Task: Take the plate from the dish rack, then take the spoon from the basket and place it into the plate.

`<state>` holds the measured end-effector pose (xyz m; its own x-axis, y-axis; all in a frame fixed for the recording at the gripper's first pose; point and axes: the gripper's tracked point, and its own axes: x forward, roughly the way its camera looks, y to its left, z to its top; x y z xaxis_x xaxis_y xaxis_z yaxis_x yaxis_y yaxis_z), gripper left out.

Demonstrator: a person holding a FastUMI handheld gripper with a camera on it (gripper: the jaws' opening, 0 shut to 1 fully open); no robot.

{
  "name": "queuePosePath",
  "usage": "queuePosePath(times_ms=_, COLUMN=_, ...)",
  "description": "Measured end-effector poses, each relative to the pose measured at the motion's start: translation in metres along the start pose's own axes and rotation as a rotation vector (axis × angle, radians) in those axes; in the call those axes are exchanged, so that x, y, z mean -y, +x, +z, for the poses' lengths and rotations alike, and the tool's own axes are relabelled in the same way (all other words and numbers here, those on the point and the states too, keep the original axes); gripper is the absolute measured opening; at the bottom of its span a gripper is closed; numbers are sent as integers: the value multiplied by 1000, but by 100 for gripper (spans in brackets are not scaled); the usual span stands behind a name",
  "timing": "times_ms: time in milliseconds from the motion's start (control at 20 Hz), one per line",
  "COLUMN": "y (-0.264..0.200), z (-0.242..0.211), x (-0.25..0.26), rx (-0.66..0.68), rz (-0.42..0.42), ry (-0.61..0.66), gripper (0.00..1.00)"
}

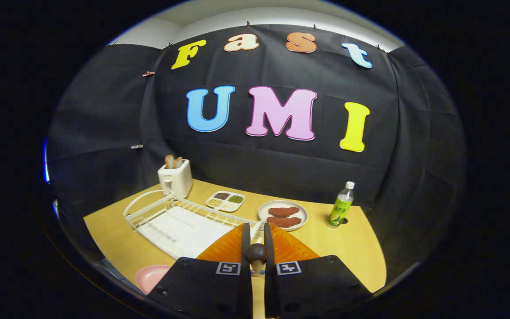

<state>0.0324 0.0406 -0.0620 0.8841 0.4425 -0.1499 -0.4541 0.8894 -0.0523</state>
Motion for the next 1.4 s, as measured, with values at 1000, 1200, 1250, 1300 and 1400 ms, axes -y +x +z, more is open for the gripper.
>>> queuePosePath(times_ms=1000, y=36, z=-121, x=-176, rx=-121, rz=194, ry=49, gripper=14)
queuePosePath(times_ms=1200, y=34, z=-122, x=-175, rx=-127, rz=193, ry=47, gripper=15)
queuePosePath(times_ms=1250, y=34, z=-124, x=-173, rx=-131, rz=189, ry=48, gripper=16)
queuePosePath(times_ms=1300, y=32, z=-128, x=-172, rx=-145, rz=188, ry=52, gripper=18)
queuePosePath(times_ms=1400, y=30, z=-140, x=-168, rx=-189, rz=186, ry=62, gripper=28)
